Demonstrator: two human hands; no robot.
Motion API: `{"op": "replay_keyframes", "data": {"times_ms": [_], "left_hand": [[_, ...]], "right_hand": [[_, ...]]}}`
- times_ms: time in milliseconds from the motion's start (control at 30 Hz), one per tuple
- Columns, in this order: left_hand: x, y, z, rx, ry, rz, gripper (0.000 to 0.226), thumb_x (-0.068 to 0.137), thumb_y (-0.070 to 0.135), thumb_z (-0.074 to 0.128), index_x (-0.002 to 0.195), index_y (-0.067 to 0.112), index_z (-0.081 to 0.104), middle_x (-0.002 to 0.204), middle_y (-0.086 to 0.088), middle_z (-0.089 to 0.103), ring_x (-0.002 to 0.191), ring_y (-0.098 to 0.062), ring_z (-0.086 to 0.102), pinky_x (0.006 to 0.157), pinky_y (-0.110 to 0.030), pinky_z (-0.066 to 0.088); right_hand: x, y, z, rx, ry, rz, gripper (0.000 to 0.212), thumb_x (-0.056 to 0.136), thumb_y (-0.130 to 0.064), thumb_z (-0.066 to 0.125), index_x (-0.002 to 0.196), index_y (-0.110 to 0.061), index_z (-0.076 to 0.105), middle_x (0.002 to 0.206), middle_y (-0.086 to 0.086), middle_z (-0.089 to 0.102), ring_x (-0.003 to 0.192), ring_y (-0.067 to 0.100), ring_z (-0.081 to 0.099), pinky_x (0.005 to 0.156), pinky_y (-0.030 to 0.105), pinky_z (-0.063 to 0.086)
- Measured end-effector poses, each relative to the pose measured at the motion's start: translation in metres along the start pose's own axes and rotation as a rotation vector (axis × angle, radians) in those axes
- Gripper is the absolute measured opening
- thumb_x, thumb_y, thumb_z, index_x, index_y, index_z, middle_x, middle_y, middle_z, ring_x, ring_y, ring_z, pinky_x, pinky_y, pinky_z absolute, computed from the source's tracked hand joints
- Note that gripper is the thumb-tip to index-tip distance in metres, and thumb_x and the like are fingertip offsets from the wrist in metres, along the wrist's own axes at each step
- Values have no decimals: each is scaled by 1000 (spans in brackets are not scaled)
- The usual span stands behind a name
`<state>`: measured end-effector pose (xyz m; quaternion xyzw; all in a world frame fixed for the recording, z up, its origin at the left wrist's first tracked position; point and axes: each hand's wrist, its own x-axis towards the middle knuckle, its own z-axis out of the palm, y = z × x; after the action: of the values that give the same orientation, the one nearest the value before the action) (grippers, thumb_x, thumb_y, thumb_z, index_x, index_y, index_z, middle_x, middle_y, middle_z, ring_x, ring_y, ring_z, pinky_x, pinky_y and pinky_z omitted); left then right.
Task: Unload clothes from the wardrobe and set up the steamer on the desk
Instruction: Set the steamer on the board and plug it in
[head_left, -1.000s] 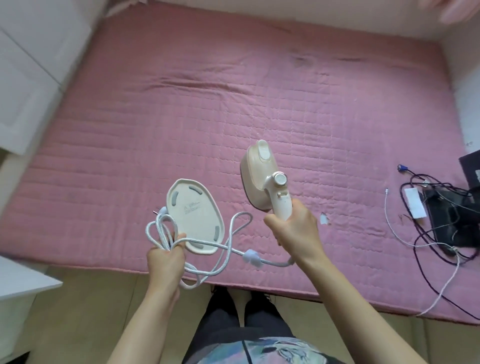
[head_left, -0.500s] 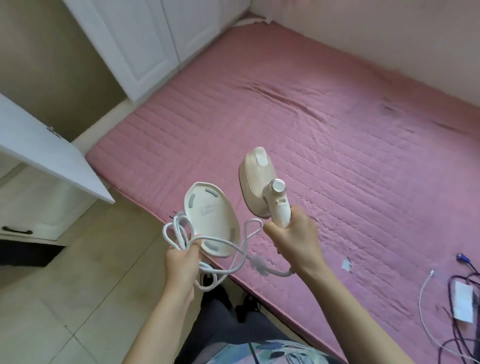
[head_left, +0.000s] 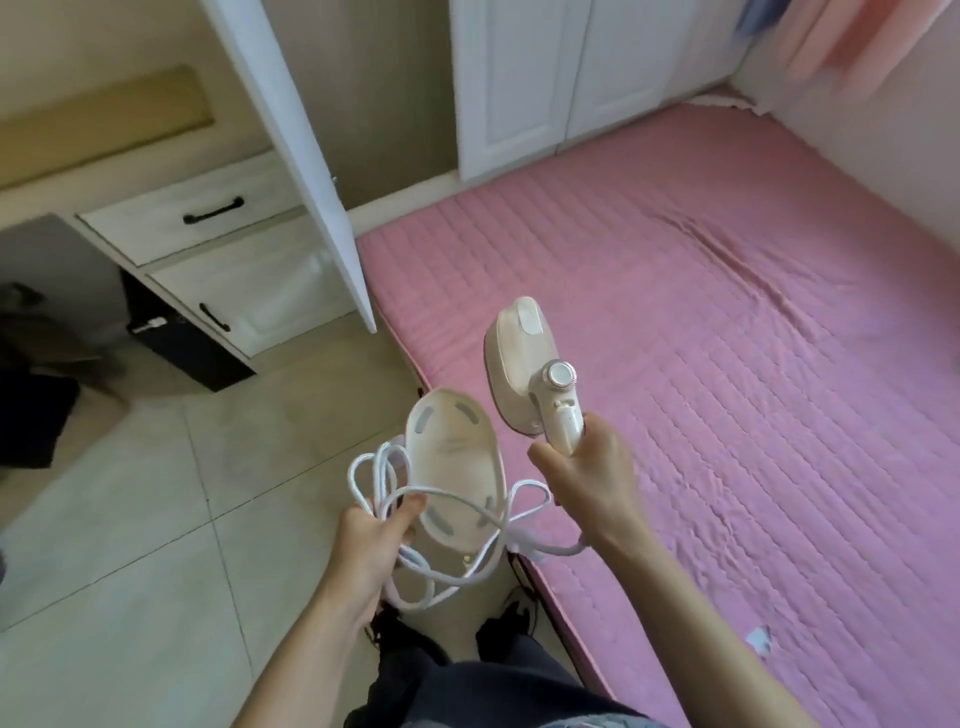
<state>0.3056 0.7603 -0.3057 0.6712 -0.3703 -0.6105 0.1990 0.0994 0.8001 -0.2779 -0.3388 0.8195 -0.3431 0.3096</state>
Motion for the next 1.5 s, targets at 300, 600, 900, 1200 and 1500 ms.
{"op": "replay_keyframes", "data": {"times_ms": [300,600,900,1200,1500], "left_hand": [[8,-13,-125,-121,78,-7,26,87,17,68,65,11,55,45,4,45,44,-13,41,47,-26,34],[31,-15,-266,-173,152,-8,21,86,16,68,68,9,59,46,2,48,46,-14,45,47,-25,37],[62,-2,-342,-273,284,-23,20,86,16,68,70,9,58,50,-3,50,43,-13,43,43,-23,37],[132,49,-374,-376,385,-16,15,86,18,68,76,10,60,54,-4,48,48,-16,42,48,-26,36],[226,156,-390,-369,451,20,21,84,27,70,78,9,62,59,-7,51,54,-18,46,52,-28,41]], "right_hand": [[-15,-78,100,-20,-73,-83,24,63,-28,59,73,-7,50,58,7,59,53,32,60,46,38,50],[-38,-169,221,-43,-193,-165,28,62,-32,58,71,-7,49,58,8,58,51,24,53,49,41,48],[-39,-236,298,-54,-276,-228,20,66,-26,62,74,-11,50,66,14,63,54,23,55,48,32,45],[19,-300,353,-75,-336,-275,16,73,-20,65,76,-12,52,67,1,58,55,13,50,47,21,37],[131,-386,389,-54,-393,-327,22,68,-18,63,64,-15,42,54,-6,44,49,12,38,45,23,33]]}}
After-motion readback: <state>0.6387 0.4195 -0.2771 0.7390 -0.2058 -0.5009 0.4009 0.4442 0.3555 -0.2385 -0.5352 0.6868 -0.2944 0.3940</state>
